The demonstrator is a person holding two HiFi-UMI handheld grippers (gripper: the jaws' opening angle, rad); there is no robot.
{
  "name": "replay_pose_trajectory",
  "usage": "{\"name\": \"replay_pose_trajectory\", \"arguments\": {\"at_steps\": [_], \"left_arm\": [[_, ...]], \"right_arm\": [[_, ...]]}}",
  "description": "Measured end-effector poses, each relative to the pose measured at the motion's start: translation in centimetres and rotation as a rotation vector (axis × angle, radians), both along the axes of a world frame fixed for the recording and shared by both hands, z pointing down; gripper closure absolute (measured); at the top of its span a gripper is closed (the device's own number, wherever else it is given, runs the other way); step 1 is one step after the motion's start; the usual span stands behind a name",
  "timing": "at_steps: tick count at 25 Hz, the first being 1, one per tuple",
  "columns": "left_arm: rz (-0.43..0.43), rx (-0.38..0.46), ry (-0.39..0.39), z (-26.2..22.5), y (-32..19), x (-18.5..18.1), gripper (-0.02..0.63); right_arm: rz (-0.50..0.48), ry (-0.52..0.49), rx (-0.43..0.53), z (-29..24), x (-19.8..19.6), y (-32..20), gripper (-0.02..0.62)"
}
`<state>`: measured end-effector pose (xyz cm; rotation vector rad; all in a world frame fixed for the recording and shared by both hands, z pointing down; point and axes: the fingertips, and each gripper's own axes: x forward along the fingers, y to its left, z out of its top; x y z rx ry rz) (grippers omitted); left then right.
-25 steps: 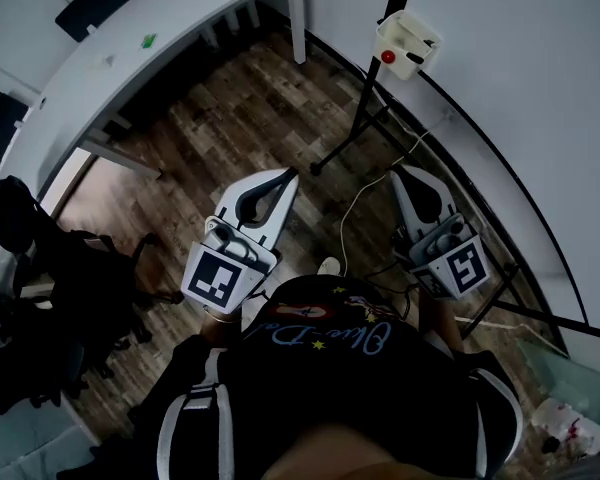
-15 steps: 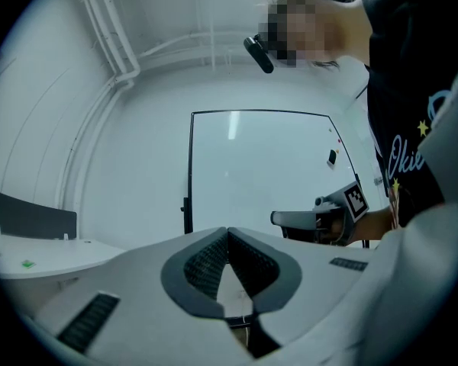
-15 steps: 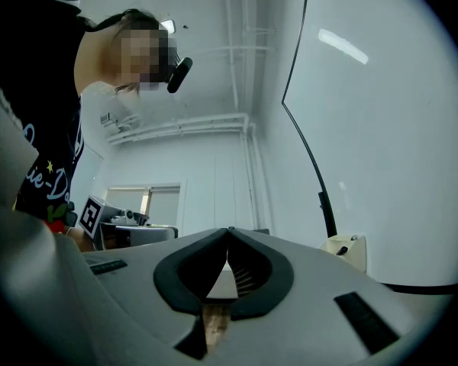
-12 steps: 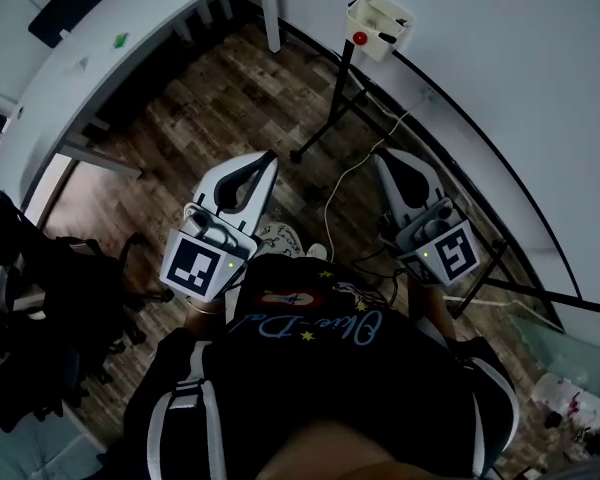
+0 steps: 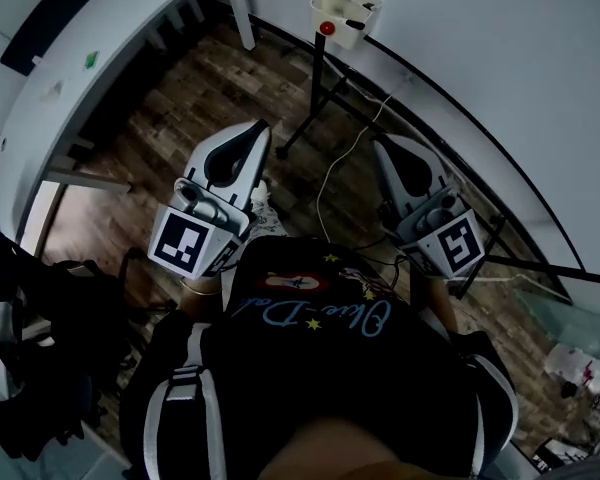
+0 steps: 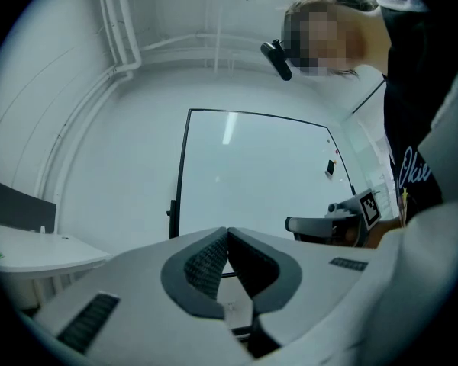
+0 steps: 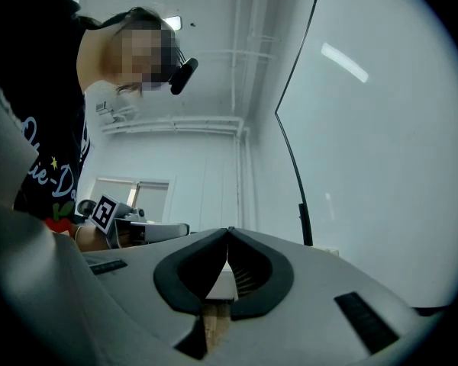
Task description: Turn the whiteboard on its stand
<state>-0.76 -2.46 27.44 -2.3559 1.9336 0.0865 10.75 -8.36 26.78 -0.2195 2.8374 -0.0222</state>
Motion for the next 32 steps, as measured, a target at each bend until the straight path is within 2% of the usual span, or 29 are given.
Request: {"name": "replay_pose_trajectory", "arguments": {"at_steps": [3,6,16,32], "left_arm": [[0.018,-0.007,0.002,0.3,-1.8,-0.8,0.607],[0.062,-0.004,0.018,0.5,-3.8,-1.6,0.607],[0.216,0.011,0.019,-0.2,-10.1,-4.5,0.607],[0.401,-0.007,0.035,0.1,-18.1,-8.9,0.58]], "right_arm": [[0.029,0.043,0.025,0.8,-0.5,-1.3,0.568],[0.046,0.008,0.014,0.1,-1.6,-2.1,0.568],[0.236,0.055,0.001,0.9,-4.1,-7.4,0.568],[0.371,0.103,-0.012,1.0,-9.6,-12.2,0.568]]}}
